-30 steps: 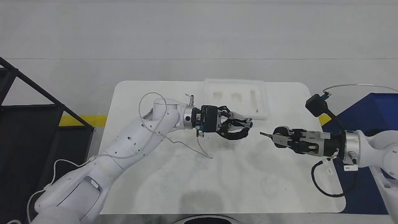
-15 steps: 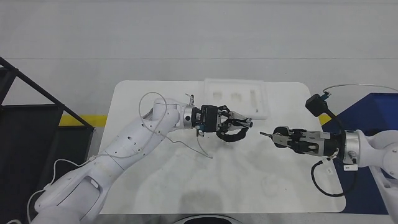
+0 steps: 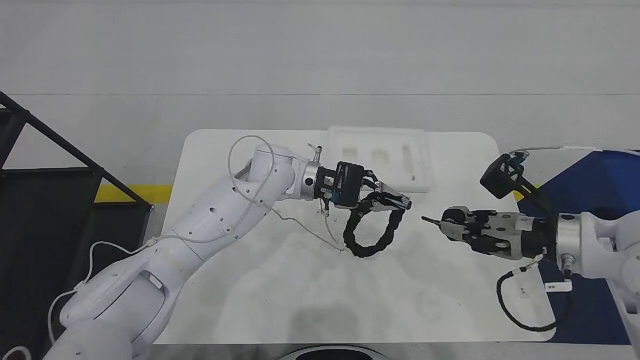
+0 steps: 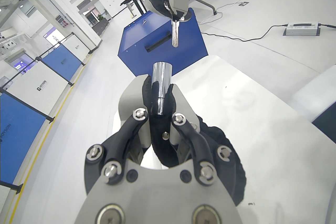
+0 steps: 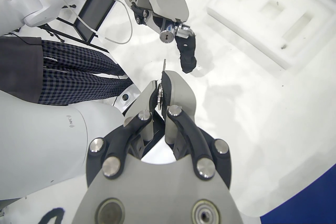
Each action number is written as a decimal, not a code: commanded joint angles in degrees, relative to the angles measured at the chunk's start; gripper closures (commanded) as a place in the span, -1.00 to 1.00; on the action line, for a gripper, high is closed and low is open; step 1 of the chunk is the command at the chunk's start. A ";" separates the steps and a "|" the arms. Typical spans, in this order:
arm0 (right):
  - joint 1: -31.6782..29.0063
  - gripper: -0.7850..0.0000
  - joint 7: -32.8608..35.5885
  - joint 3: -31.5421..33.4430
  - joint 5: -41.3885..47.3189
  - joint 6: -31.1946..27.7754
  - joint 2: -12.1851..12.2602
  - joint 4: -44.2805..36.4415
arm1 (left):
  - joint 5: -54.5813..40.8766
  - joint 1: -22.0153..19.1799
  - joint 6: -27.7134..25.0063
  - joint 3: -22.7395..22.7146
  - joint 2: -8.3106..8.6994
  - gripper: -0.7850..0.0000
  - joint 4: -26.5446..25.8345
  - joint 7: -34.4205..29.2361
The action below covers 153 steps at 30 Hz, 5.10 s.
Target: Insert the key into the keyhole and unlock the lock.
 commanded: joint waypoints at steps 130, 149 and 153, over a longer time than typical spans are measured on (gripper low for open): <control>6.62 -1.00 -23.94 -8.33 -41.62 -46.95 2.16 2.87 | -25.62 -1.71 -10.18 2.90 -0.94 1.00 5.34 -17.70; 6.21 0.14 -37.95 -15.23 -71.69 -42.71 1.32 -2.26 | -39.03 -5.38 -10.18 8.81 3.43 1.00 -0.14 -27.68; 4.58 0.25 -39.87 -15.64 -75.09 -42.41 1.35 -3.68 | -39.72 -5.42 -10.18 9.14 4.03 1.00 -0.19 -26.97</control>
